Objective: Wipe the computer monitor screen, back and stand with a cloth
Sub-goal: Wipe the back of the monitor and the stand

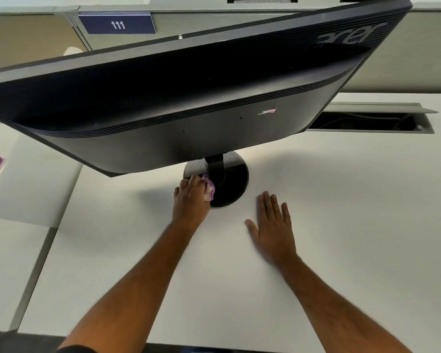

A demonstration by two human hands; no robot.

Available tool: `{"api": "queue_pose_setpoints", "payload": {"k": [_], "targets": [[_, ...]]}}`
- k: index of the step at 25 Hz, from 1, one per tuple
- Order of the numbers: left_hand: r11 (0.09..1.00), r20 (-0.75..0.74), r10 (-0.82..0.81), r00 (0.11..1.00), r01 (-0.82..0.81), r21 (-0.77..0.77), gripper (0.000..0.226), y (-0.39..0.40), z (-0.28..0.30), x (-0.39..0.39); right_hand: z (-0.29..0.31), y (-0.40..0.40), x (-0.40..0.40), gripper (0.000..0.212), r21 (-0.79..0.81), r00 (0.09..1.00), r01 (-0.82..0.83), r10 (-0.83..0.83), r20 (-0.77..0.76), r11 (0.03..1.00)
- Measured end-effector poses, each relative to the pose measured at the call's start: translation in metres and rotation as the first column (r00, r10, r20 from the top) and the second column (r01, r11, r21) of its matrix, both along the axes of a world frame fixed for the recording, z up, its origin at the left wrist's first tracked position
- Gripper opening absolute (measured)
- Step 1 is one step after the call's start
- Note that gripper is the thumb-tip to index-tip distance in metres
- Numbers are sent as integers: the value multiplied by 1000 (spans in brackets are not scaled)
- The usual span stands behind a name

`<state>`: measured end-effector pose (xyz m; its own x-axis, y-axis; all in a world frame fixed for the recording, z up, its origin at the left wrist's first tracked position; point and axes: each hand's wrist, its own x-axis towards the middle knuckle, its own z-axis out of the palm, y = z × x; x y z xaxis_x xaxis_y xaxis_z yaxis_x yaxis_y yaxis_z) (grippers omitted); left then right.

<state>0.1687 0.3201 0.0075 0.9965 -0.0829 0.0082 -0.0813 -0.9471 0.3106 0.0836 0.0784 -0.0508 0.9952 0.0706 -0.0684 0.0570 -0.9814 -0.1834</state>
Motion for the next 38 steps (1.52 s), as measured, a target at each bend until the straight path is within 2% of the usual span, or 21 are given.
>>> {"api": "queue_pose_setpoints", "payload": {"k": [4, 7, 9, 11, 16, 20, 24, 27, 29, 32, 33, 34, 35, 36, 37, 38], "targets": [[982, -104, -185, 977, 182, -40, 54, -21, 7, -34, 2, -2, 0, 78, 2, 1000, -4, 4, -12, 1000], [966, -8, -257, 966, 257, -11, 72, -46, 14, -41, 3, -2, 0, 78, -3, 1000, -6, 6, -20, 1000], [955, 58, -290, 955, 284, 84, 82, -64, 23, -26, 5, -1, 1, 79, -6, 999, -3, 2, -32, 1000], [918, -1, -313, 950, 302, 255, 86, -79, 35, -5, 4, -2, 1, 79, -9, 999, -6, 5, -35, 1000], [796, -222, -229, 948, 313, 518, 88, -103, 46, 18, 4, -1, 0, 79, 11, 1000, -10, 10, -26, 1000], [684, -341, -147, 928, 345, 643, 88, -112, 53, 19, 3, -3, -1, 78, 25, 1000, -12, 12, -14, 1000], [615, -414, -166, 895, 423, 666, 60, -123, 52, 7, 4, -2, -1, 80, 22, 1000, -22, 22, -10, 1000], [652, -418, -185, 889, 429, 624, 57, -113, 46, -7, 2, -3, -1, 79, 16, 1000, -20, 20, -7, 1000], [778, -374, -185, 909, 368, 509, 64, -94, 45, -14, 3, -2, -1, 78, 22, 1000, -16, 16, -15, 1000], [942, -324, -161, 932, 243, 230, 69, -67, 45, -26, 2, -4, 2, 74, 53, 1000, -11, 12, -23, 999], [966, -307, -153, 939, 208, 154, 68, -63, 43, -31, 7, -5, 5, 72, 139, 1000, 4, -1, -24, 990], [981, -288, -141, 947, 172, 87, 67, -60, 39, -37, 16, -6, 6, 69, 291, 999, 32, -22, -37, 956], [991, -262, -124, 957, 132, 11, 67, -59, 34, -41, 27, -4, 9, 63, 491, 997, 74, -45, -70, 868], [992, -237, -113, 965, 98, -73, 68, -60, 29, -45, 40, 1, 10, 53, 681, 990, 126, -43, -137, 721], [983, -216, -110, 970, 75, -165, 68, -64, 25, -47, 53, 7, 12, 43, 802, 978, 174, -7, -207, 572], [962, -197, -120, 973, 65, -264, 67, -68, 22, -49, 62, 15, 14, 39, 855, 969, 210, 17, -247, 475]]}}
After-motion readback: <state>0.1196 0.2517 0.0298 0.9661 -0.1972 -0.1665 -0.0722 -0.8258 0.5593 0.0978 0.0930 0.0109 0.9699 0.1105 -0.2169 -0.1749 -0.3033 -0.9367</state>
